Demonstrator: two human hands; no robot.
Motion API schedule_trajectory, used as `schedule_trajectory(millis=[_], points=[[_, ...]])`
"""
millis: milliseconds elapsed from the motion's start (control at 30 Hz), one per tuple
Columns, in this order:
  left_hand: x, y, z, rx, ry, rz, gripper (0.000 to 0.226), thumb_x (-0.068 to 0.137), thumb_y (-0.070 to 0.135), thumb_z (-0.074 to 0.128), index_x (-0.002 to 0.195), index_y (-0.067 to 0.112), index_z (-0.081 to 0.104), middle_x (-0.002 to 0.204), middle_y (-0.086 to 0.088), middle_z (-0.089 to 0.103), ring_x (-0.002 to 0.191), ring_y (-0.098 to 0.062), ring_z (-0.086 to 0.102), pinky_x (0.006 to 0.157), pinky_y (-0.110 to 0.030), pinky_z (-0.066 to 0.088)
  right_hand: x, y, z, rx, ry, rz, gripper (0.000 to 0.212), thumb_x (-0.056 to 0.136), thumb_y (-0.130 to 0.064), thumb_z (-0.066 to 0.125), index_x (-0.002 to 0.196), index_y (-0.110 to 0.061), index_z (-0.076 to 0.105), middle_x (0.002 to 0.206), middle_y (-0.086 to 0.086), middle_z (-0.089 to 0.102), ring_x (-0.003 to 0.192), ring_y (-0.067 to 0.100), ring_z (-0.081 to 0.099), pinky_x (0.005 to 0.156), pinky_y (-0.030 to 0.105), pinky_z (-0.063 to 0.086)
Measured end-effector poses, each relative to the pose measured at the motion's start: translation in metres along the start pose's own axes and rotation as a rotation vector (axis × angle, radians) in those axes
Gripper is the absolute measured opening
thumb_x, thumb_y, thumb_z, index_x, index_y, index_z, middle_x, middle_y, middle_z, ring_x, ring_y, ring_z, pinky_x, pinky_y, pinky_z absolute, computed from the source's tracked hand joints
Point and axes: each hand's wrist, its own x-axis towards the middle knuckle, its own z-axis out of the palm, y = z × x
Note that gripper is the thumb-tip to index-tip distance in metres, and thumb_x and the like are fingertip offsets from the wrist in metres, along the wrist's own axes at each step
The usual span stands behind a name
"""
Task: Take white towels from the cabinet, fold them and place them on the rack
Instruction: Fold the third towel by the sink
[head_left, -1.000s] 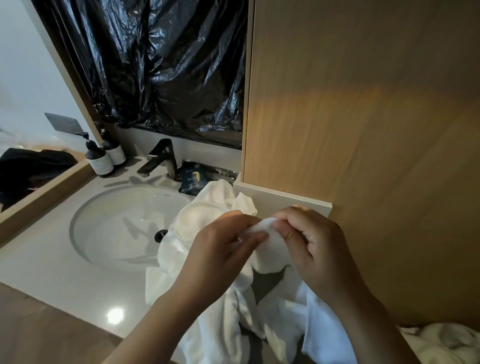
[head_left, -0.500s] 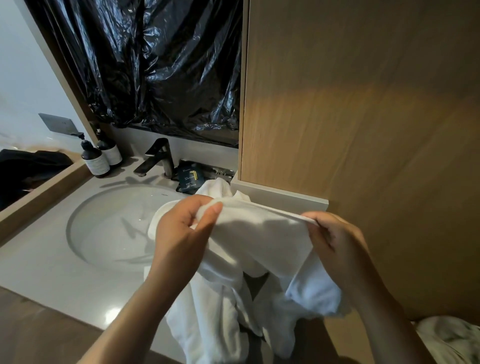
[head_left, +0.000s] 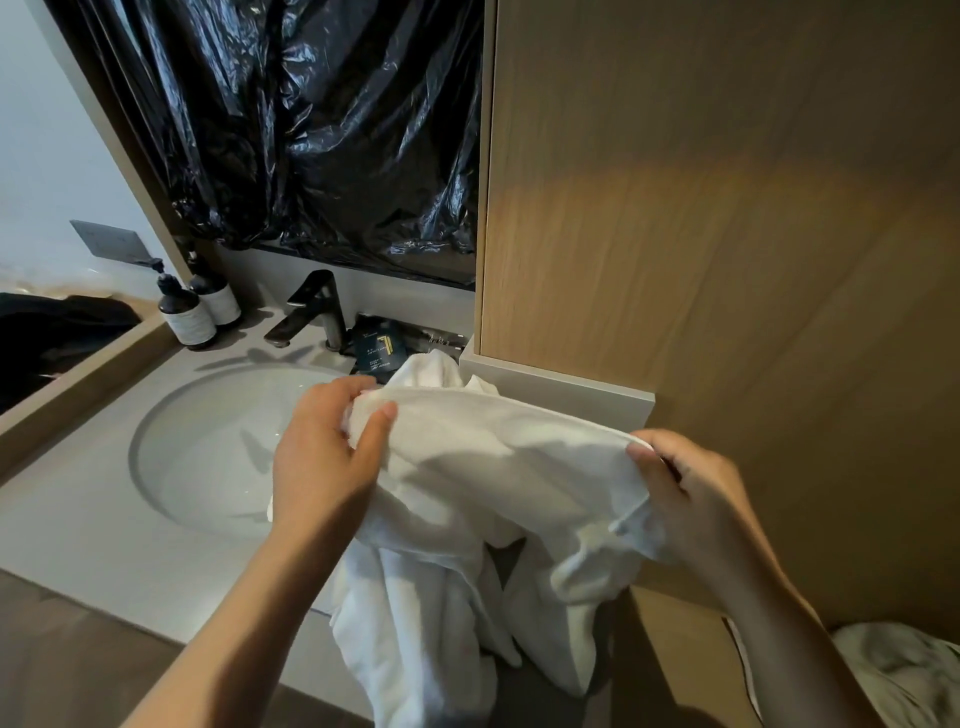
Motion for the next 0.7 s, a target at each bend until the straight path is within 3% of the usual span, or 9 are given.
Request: schedule_trajectory(millis=[100, 167, 267, 367, 467, 533, 700], points=[[-0.008, 0.009, 0.0, 0.122, 0.008, 0.159, 0.046, 0.087, 0.034, 0.066, 0.13, 0.026, 0.053, 0.13, 0.006, 0.055, 0.095, -0.013, 0.055, 0.079, -0.025, 0.04, 0.001, -0.02, 0.006, -0.029, -0.02, -0.054, 0.018, 0.095, -0.037, 0.045, 0.09, -0.034, 0.061, 0.081, -0.018, 0.064, 0.081, -0.008, 0.059, 0.066, 0.004, 0.039], [-0.017, 0.021, 0.002, 0.149, -0.017, 0.39, 0.047, 0.087, 0.032, 0.067, 0.131, 0.02, 0.056, 0.128, 0.001, 0.06, 0.103, -0.014, 0.056, 0.086, -0.018, 0.043, 0.002, -0.035, 0.008, -0.02, -0.04, -0.098, 0.021, 0.094, -0.039, 0.044, 0.095, -0.031, 0.064, 0.084, -0.017, 0.066, 0.082, -0.005, 0.06, 0.068, 0.005, 0.04], [-0.029, 0.037, 0.009, 0.062, -0.166, 0.588, 0.044, 0.089, 0.03, 0.064, 0.13, 0.014, 0.059, 0.118, 0.001, 0.066, 0.105, -0.013, 0.052, 0.087, 0.003, 0.03, 0.001, -0.058, 0.011, 0.017, -0.105, -0.157, 0.031, 0.095, -0.043, 0.043, 0.105, -0.025, 0.067, 0.092, -0.015, 0.068, 0.087, -0.002, 0.062, 0.072, 0.009, 0.044], [-0.03, 0.047, 0.015, -0.047, -0.314, 0.56, 0.043, 0.09, 0.026, 0.066, 0.131, 0.017, 0.058, 0.121, 0.015, 0.058, 0.102, -0.003, 0.047, 0.079, 0.007, 0.031, 0.002, -0.074, 0.013, 0.018, -0.171, -0.197, 0.036, 0.097, -0.044, 0.043, 0.112, -0.022, 0.068, 0.101, -0.015, 0.068, 0.092, -0.003, 0.061, 0.076, 0.01, 0.045], [-0.026, 0.046, 0.017, -0.172, -0.327, 0.47, 0.014, 0.091, 0.025, 0.064, 0.101, 0.019, 0.071, 0.095, 0.014, 0.067, 0.076, 0.004, 0.055, 0.069, -0.006, 0.039, 0.003, -0.08, 0.011, 0.029, -0.177, -0.224, 0.029, 0.097, -0.037, 0.047, 0.108, -0.021, 0.069, 0.095, -0.021, 0.065, 0.092, -0.006, 0.061, 0.075, 0.004, 0.041], [-0.025, 0.043, 0.018, -0.203, -0.301, 0.432, 0.012, 0.091, 0.022, 0.065, 0.085, 0.014, 0.071, 0.079, 0.009, 0.063, 0.074, 0.0, 0.055, 0.066, -0.014, 0.042, 0.004, -0.076, 0.009, 0.024, -0.167, -0.212, 0.022, 0.098, -0.03, 0.051, 0.105, -0.022, 0.07, 0.092, -0.02, 0.066, 0.091, -0.003, 0.062, 0.074, 0.005, 0.043], [-0.022, 0.034, 0.018, -0.158, -0.248, 0.402, 0.012, 0.091, 0.015, 0.066, 0.08, 0.012, 0.07, 0.076, 0.005, 0.063, 0.076, -0.008, 0.055, 0.07, -0.022, 0.045, 0.003, -0.051, 0.002, -0.005, -0.141, -0.142, 0.017, 0.096, -0.022, 0.056, 0.103, -0.027, 0.071, 0.094, -0.018, 0.07, 0.09, -0.001, 0.064, 0.075, 0.013, 0.046]])
